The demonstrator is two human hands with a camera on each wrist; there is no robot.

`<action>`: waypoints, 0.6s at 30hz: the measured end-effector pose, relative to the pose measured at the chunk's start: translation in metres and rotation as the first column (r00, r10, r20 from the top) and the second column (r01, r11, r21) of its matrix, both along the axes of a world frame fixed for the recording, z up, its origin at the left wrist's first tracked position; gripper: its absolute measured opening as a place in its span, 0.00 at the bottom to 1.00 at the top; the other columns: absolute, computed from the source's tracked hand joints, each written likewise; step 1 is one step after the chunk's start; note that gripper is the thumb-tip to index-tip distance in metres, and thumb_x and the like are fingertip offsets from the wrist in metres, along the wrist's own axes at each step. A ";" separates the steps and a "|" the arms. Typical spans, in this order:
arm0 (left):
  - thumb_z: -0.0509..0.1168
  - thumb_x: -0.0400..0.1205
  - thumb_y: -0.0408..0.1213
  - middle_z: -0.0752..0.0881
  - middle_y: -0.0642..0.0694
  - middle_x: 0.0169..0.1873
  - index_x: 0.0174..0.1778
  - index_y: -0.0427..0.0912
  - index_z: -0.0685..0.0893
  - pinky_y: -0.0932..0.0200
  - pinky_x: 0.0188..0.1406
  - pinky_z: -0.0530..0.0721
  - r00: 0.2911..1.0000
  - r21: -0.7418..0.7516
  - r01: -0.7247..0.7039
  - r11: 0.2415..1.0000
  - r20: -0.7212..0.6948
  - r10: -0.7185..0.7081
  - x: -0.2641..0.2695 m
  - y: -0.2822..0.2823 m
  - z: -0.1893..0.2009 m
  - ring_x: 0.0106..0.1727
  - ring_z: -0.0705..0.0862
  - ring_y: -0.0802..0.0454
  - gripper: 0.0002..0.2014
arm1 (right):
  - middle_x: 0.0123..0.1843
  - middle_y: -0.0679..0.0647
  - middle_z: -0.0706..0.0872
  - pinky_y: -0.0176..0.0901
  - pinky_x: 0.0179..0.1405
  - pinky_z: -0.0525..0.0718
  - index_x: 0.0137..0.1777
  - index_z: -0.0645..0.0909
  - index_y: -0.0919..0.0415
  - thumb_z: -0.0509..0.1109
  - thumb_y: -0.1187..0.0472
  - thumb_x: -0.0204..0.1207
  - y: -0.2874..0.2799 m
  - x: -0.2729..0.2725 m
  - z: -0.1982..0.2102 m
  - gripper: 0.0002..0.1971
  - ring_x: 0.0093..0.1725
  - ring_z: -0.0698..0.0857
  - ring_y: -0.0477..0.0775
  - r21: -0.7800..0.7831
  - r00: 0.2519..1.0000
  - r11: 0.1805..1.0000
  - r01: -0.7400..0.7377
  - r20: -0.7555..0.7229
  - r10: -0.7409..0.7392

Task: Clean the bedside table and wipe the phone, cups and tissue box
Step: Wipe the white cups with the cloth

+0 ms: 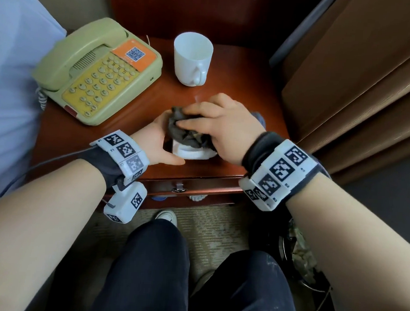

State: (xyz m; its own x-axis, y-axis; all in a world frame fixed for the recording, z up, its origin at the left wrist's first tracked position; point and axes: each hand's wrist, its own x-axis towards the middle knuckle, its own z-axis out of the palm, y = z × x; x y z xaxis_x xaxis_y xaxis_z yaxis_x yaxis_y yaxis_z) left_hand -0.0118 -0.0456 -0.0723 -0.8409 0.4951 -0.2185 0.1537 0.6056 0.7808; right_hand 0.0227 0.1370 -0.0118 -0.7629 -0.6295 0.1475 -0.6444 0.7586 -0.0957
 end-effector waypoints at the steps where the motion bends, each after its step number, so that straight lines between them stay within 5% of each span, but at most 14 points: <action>1: 0.80 0.65 0.30 0.67 0.54 0.64 0.78 0.39 0.56 0.75 0.60 0.61 1.000 0.003 0.005 1.000 -0.010 -0.005 0.000 0.000 0.001 0.65 0.66 0.62 0.50 | 0.57 0.56 0.87 0.60 0.36 0.82 0.54 0.87 0.53 0.63 0.59 0.67 -0.005 -0.001 0.001 0.18 0.46 0.84 0.71 0.069 0.998 0.996 -0.054 -0.019 0.055; 3: 0.81 0.63 0.33 0.69 0.55 0.64 0.77 0.42 0.58 0.73 0.60 0.63 1.000 0.017 0.015 1.000 0.007 -0.015 -0.002 -0.002 0.001 0.66 0.69 0.61 0.51 | 0.55 0.58 0.87 0.60 0.35 0.81 0.52 0.88 0.52 0.78 0.65 0.57 -0.002 -0.002 0.000 0.20 0.47 0.84 0.72 0.150 0.995 0.984 -0.100 -0.005 0.102; 5: 0.81 0.63 0.35 0.72 0.54 0.64 0.76 0.47 0.60 0.67 0.61 0.67 0.999 0.010 0.039 0.999 0.008 -0.039 -0.004 -0.004 -0.001 0.65 0.72 0.58 0.49 | 0.55 0.56 0.87 0.58 0.36 0.82 0.51 0.88 0.50 0.81 0.71 0.52 0.014 -0.002 -0.002 0.26 0.47 0.85 0.70 0.132 0.997 0.988 -0.080 0.017 0.079; 11: 0.80 0.65 0.34 0.72 0.51 0.66 0.76 0.49 0.59 0.57 0.67 0.73 0.999 0.000 0.033 0.999 0.008 -0.033 -0.005 -0.005 -0.006 0.66 0.72 0.55 0.48 | 0.56 0.54 0.87 0.60 0.43 0.84 0.54 0.88 0.49 0.70 0.70 0.63 0.047 -0.008 0.001 0.22 0.48 0.83 0.69 0.011 0.998 0.998 0.069 0.013 -0.069; 16: 0.82 0.62 0.34 0.70 0.55 0.62 0.75 0.40 0.63 0.79 0.57 0.66 0.999 0.056 0.007 0.998 -0.041 -0.004 -0.001 -0.002 -0.001 0.64 0.70 0.61 0.48 | 0.57 0.55 0.87 0.53 0.41 0.80 0.55 0.87 0.49 0.66 0.63 0.64 -0.005 -0.012 -0.005 0.19 0.50 0.83 0.70 0.011 0.999 1.000 -0.015 0.043 0.015; 18: 0.81 0.60 0.39 0.71 0.53 0.65 0.76 0.44 0.61 0.71 0.64 0.68 1.000 0.062 0.012 0.998 -0.013 -0.011 -0.001 -0.003 -0.002 0.66 0.71 0.59 0.50 | 0.58 0.56 0.86 0.55 0.42 0.81 0.54 0.88 0.49 0.64 0.64 0.66 0.003 -0.008 -0.009 0.19 0.49 0.82 0.70 0.006 0.996 1.000 0.014 0.088 -0.014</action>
